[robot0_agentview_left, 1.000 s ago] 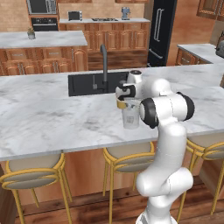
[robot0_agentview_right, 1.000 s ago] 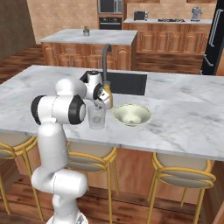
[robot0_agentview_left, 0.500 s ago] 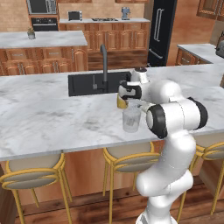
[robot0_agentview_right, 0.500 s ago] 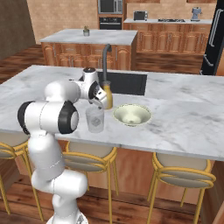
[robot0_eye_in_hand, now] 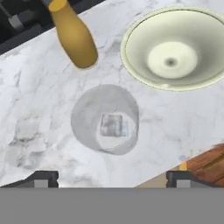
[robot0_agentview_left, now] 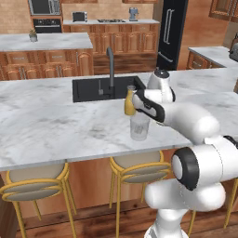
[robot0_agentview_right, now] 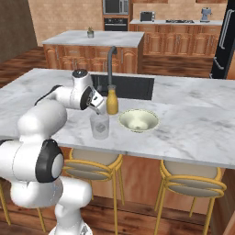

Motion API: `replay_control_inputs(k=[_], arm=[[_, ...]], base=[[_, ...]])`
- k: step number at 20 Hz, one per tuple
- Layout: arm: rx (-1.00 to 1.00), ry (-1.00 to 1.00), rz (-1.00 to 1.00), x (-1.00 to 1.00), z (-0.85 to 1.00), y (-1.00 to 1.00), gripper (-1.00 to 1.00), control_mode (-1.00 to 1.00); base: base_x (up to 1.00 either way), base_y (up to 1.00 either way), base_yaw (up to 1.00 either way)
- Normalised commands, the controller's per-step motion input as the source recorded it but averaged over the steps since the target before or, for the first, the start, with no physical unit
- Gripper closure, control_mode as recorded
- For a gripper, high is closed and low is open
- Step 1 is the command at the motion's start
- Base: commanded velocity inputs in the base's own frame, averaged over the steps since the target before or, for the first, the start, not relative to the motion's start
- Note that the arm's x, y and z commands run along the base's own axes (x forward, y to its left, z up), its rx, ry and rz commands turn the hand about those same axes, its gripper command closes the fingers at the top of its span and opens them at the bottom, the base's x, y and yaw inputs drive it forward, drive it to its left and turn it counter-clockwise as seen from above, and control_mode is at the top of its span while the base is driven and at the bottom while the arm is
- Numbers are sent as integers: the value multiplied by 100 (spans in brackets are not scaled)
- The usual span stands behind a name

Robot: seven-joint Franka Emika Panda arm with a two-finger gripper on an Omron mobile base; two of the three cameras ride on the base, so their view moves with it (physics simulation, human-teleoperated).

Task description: There are two ice cubes in the ice bowl. Place both ice cubes in the glass cup.

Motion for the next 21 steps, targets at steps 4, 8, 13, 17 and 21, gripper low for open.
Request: replay_control_inputs(k=[4,8,13,17,21], arm=[[0,1,1,-100,1,3,-100,-100],[0,2,0,-100,-23,0,-100,-100],[-2,-2,0,-100,-16,0,-100,-100],[-2,-22,0,-50,-2,-8,-100,-100],[1,0,0,0,0,0,-100,-100]], base=[[0,0,0],[0,0,0],[0,0,0],[0,0,0],[0,0,0]])
